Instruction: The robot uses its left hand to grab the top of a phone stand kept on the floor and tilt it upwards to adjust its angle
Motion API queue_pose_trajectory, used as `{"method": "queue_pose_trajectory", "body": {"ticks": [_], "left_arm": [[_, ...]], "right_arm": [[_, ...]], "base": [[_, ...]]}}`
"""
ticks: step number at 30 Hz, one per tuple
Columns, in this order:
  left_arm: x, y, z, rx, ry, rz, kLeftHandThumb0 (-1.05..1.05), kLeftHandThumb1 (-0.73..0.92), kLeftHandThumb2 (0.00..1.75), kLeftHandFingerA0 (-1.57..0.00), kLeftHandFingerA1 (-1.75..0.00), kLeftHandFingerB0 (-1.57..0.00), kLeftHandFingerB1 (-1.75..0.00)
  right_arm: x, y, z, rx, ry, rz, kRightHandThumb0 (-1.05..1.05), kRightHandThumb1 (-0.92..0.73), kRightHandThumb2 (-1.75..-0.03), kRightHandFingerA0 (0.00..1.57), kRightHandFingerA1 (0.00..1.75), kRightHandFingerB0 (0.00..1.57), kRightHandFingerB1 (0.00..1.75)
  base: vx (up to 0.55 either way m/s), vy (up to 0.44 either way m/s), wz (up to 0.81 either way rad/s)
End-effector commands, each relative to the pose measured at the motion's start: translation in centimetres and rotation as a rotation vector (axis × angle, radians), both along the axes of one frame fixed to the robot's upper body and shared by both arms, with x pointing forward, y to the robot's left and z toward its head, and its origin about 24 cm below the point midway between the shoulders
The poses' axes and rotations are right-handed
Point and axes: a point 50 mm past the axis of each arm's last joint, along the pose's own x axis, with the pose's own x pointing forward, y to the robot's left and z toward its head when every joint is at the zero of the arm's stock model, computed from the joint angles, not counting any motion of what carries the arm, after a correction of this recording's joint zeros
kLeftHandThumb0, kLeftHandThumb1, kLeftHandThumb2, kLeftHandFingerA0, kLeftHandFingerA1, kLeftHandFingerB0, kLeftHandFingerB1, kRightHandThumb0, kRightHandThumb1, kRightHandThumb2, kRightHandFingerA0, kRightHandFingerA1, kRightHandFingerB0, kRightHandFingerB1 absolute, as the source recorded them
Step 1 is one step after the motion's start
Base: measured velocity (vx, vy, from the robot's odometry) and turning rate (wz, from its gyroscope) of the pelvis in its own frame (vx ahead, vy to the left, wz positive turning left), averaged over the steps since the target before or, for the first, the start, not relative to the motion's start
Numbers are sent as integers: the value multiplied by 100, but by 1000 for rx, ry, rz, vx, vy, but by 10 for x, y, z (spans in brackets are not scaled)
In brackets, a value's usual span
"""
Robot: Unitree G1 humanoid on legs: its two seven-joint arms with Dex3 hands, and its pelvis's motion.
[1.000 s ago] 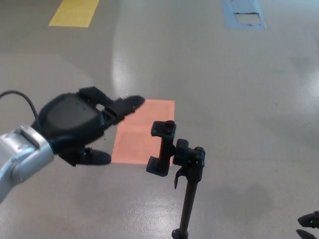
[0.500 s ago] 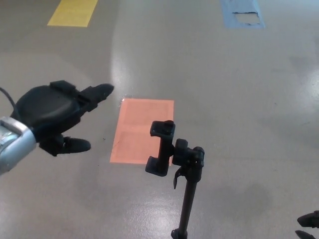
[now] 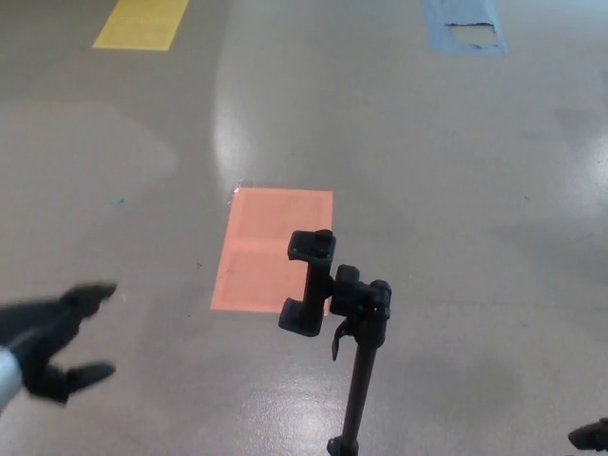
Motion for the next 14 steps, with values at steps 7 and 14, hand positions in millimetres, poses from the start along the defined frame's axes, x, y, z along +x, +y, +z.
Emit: {"method": "queue_pose_trajectory", "body": {"ticks": [7, 14], "left_arm": [[-132, 36, -95, -195, 387, 539, -70, 92, 70, -25, -32, -7, -20], [-141, 40, -96, -194, 399, 549, -72, 91, 69, -27, -33, -7, -20]], "right_arm": [[-76, -12, -39, 1, 172, -54, -57, -76, -63, 37, 45, 27, 34], [-84, -9, -44, 7, 188, -62, -55, -75, -61, 36, 43, 28, 33]], "base": [[0, 0, 0], [0, 0, 0]]}}
